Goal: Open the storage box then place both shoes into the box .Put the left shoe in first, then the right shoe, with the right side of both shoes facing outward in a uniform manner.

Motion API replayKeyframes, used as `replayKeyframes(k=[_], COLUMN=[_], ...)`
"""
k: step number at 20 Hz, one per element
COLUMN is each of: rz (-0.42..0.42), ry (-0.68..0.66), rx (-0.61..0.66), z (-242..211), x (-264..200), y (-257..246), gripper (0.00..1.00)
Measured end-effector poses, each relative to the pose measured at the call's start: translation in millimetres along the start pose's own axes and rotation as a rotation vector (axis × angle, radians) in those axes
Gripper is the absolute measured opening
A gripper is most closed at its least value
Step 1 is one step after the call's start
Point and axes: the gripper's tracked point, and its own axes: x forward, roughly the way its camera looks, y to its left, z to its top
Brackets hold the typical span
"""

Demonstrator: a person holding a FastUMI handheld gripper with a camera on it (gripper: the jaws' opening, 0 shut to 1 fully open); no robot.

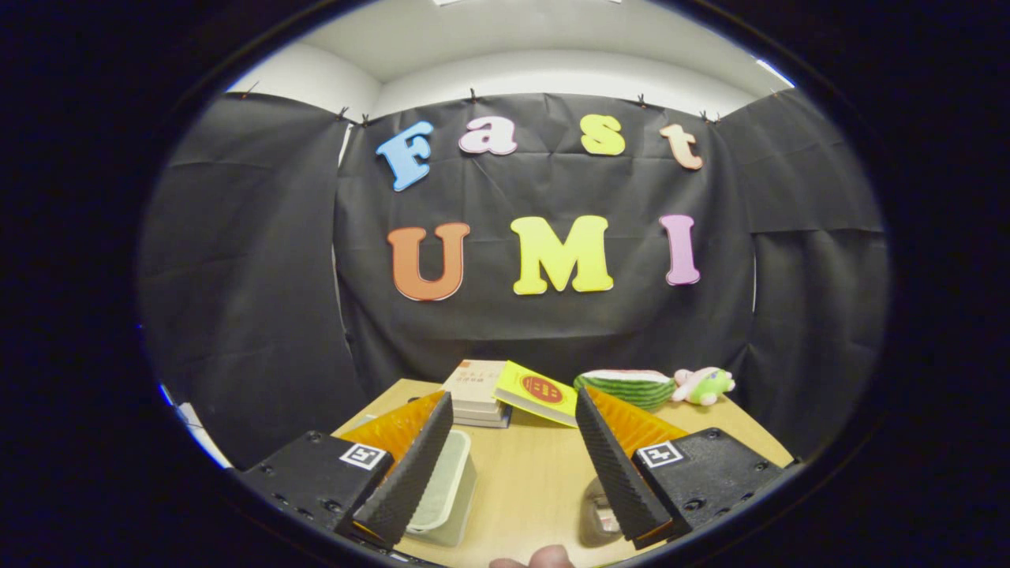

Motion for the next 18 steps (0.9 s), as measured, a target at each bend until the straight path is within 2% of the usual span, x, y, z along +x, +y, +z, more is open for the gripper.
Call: replayKeyframes(k=[6, 18], rz=[0.053, 0.198], ry=[0.054, 0.298], rx=[0.007, 0.057], z=[-15, -77], x=[0, 17], y=[17, 38], gripper=[1.00, 1.00])
